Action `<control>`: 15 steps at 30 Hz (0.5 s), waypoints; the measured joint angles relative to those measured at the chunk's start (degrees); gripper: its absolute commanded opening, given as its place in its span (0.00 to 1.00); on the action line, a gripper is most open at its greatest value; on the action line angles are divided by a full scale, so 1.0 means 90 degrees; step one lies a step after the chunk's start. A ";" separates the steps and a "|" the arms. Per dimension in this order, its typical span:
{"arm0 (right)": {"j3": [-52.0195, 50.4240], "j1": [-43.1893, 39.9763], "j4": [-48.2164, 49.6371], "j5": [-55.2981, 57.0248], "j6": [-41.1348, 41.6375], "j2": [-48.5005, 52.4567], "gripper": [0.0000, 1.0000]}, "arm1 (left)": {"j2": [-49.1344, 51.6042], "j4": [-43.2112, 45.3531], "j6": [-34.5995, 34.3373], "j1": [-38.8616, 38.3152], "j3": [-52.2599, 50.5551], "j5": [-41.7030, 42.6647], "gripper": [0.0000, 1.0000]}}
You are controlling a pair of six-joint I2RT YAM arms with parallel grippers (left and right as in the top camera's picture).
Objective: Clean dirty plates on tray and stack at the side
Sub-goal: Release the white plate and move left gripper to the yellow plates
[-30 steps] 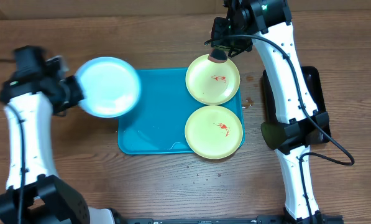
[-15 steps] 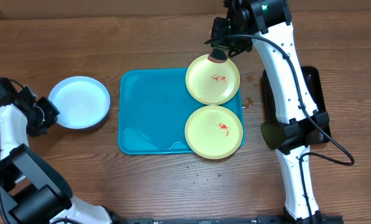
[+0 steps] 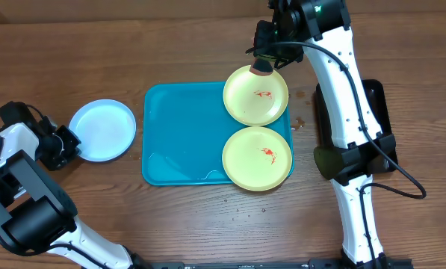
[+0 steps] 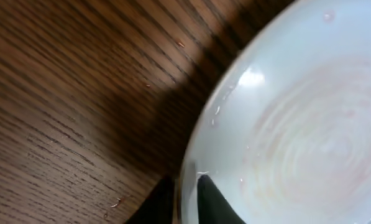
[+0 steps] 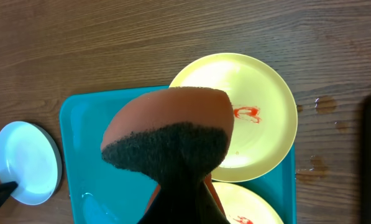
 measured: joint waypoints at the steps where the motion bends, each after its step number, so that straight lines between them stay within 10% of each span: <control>1: 0.0000 0.0000 0.0000 0.0002 0.0002 0.0000 0.04 | 0.0000 -0.0027 0.0015 0.0000 0.0002 -0.0002 0.36; 15: 0.0000 0.0000 0.0002 0.0002 -0.0002 0.0000 0.04 | -0.0665 -0.1350 0.0430 -0.0080 0.0889 0.0214 0.76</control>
